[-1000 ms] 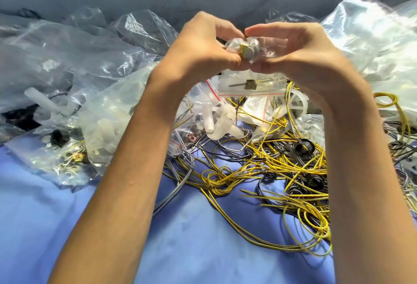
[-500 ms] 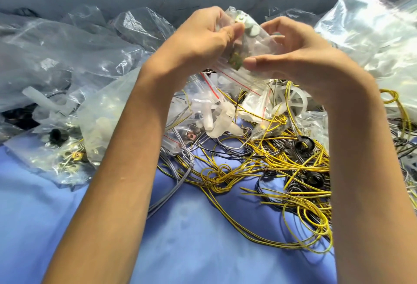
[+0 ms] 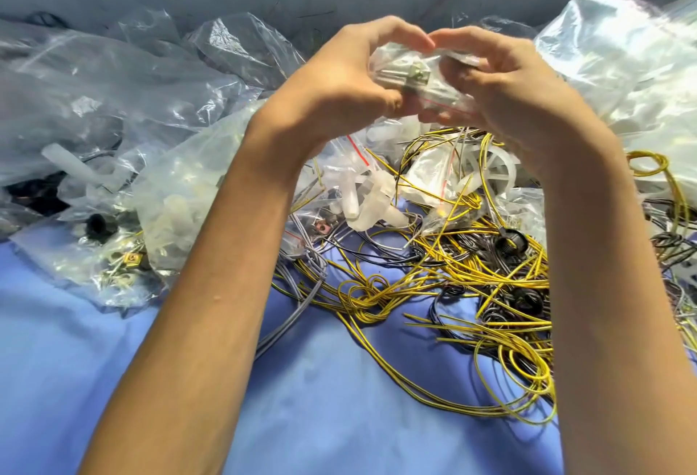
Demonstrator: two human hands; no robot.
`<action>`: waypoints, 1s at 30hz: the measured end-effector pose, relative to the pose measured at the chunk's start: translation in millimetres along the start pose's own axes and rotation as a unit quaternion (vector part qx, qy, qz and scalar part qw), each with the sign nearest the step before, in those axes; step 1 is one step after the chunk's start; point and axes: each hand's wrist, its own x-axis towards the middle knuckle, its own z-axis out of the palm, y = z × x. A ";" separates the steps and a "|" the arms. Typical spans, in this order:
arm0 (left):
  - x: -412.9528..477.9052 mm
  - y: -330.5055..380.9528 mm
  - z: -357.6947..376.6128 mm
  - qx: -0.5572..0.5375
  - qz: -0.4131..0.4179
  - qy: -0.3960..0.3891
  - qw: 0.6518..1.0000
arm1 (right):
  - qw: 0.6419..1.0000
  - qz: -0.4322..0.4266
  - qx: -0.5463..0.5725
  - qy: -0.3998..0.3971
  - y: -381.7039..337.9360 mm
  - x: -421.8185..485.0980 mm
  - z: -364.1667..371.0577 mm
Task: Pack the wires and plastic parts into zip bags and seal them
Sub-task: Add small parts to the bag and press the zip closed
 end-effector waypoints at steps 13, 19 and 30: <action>5.1 -4.0 -3.4 0.090 -0.002 0.007 0.996 | 0.993 -0.070 -0.081 -0.042 2.4 0.5 -4.8; -0.1 -1.1 -2.3 0.110 -0.021 -0.071 0.991 | 0.992 -0.031 -0.121 0.017 1.6 2.5 -1.0; 3.2 -0.6 0.5 -0.033 -0.031 0.031 0.998 | 0.995 0.012 -0.102 -0.016 2.3 1.2 -3.6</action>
